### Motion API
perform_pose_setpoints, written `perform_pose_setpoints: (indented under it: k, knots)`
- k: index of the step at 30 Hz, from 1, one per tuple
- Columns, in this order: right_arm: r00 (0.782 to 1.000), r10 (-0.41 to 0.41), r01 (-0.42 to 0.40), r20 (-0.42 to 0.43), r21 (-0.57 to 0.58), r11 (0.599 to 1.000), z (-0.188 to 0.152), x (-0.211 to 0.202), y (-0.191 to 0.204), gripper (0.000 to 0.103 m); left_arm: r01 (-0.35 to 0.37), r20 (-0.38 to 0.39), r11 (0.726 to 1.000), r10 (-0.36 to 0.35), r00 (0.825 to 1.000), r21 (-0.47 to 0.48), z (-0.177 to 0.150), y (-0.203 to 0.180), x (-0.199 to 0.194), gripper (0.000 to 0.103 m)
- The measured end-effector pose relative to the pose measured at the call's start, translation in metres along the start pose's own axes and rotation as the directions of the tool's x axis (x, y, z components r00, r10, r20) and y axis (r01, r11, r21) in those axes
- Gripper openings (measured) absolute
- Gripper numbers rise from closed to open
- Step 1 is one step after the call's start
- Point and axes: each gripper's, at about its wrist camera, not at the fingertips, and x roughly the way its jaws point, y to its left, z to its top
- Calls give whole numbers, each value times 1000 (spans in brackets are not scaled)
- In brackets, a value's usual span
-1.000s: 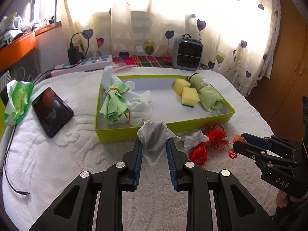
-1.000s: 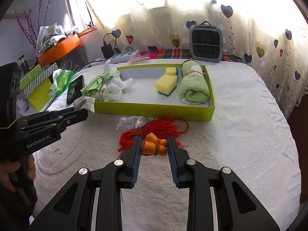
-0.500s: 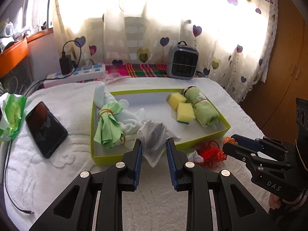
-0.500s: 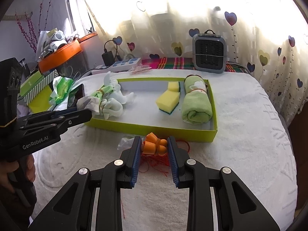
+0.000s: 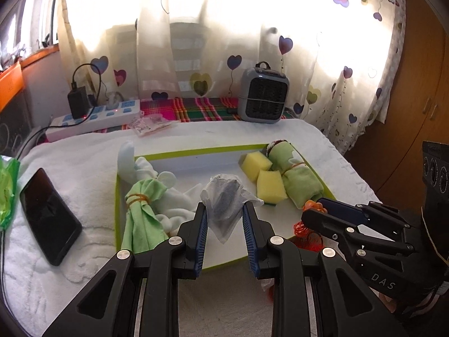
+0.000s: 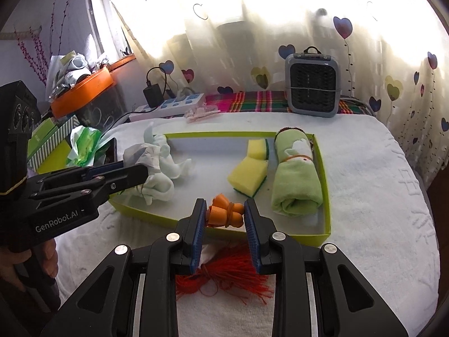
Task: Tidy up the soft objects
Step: 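Carry the white tissue and orange earplugs over the green box lid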
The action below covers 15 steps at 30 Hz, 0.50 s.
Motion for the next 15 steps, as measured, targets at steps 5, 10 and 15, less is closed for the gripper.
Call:
perform_pose_setpoints:
  k: [5, 10, 15]
  knots:
    - [1000, 3, -2, -20, 16, 1000, 5, 16, -4, 29, 2, -32, 1000, -2, 999, 7, 7, 2, 20, 23]
    - [999, 3, -2, -44, 17, 1000, 5, 29, -6, 29, -9, -50, 1000, 10, 999, 15, 13, 4, 36, 23]
    - [998, 6, -5, -63, 9, 1000, 5, 38, -6, 29, -14, -61, 1000, 15, 998, 24, 19, 3, 51, 23]
